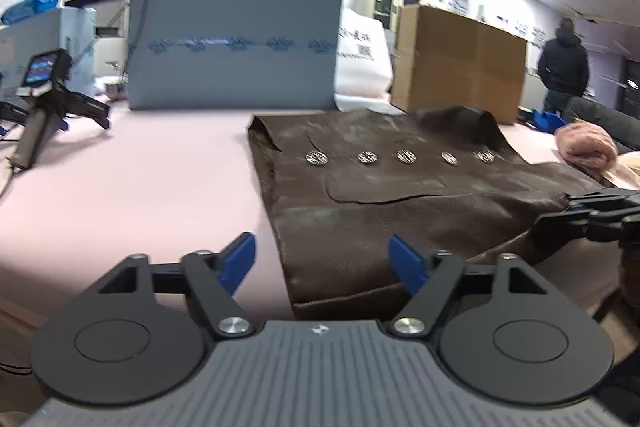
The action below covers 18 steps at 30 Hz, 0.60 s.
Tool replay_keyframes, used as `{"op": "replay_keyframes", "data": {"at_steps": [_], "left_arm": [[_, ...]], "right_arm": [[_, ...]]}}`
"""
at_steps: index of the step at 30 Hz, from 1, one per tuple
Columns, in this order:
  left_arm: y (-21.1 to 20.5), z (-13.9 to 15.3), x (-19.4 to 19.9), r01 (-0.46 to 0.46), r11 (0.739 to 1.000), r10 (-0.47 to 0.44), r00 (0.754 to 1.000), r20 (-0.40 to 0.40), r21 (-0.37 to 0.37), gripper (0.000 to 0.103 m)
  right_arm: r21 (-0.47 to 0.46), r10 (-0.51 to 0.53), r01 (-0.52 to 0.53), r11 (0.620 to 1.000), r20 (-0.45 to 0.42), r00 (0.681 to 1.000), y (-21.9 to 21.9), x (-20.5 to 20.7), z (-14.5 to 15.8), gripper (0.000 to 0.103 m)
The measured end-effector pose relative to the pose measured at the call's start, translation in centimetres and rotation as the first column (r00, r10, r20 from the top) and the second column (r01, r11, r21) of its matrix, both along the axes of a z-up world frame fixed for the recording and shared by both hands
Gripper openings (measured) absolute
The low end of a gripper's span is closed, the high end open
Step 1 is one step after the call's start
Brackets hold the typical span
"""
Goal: Fold clothes
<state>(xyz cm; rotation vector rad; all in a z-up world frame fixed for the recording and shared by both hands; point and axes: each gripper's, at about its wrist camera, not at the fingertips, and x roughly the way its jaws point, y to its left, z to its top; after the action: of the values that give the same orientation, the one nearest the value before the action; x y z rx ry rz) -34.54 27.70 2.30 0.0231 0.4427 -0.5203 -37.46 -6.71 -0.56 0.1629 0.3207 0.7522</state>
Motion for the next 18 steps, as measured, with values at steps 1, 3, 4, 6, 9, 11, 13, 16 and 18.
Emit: {"op": "replay_keyframes", "data": {"at_steps": [1,3,4,6,9,11,13,16,18], "left_arm": [[-0.2,-0.2,0.0,-0.001,1.0,0.001,1.0,-0.008,0.014,0.075],[-0.6,-0.5,0.1,-0.025,0.999,0.025,1.0,-0.008,0.045,0.075],[-0.8,-0.7,0.2,-0.035,0.998,0.035,0.999,-0.011,0.056,0.075],[-0.9,-1.1,0.7,-0.042,0.998,0.044,0.998,-0.042,0.053,0.075],[-0.7,-1.5,1.1,-0.022,1.0,0.023,0.997,-0.076,0.021,0.075],[-0.8,-1.5,0.9,-0.009,1.0,0.01,0.997,-0.076,0.017,0.052],[-1.2,-1.2,0.4,-0.012,1.0,0.014,0.997,-0.07,0.022,0.029],[-1.5,-1.1,0.2,-0.059,0.995,0.063,0.997,-0.052,0.075,0.007],[-1.2,-1.0,0.4,-0.084,0.994,0.089,0.994,-0.064,0.073,0.004]], "right_arm": [[-0.004,0.014,-0.014,1.0,-0.003,1.0,-0.2,-0.1,-0.3,0.007],[-0.009,0.039,-0.04,0.999,-0.019,0.999,-0.4,-0.2,-0.9,0.007],[-0.015,0.05,-0.05,0.999,-0.022,0.999,-0.5,-0.3,-1.1,0.007],[-0.032,0.081,-0.082,0.996,-0.019,0.997,-0.7,-0.8,-1.7,0.007],[-0.043,0.109,-0.109,0.993,-0.009,0.994,-0.8,-1.4,-2.1,0.007],[-0.047,0.117,-0.118,0.992,-0.004,0.993,-0.9,-1.9,-2.4,0.007],[-0.049,0.116,-0.116,0.992,0.0,0.993,-1.0,-2.2,-2.5,0.008],[-0.04,0.086,-0.086,0.996,0.004,0.996,-1.2,-2.5,-2.5,0.015],[-0.033,0.063,-0.063,0.997,0.008,0.998,-1.5,-2.5,-2.2,0.041]]}}
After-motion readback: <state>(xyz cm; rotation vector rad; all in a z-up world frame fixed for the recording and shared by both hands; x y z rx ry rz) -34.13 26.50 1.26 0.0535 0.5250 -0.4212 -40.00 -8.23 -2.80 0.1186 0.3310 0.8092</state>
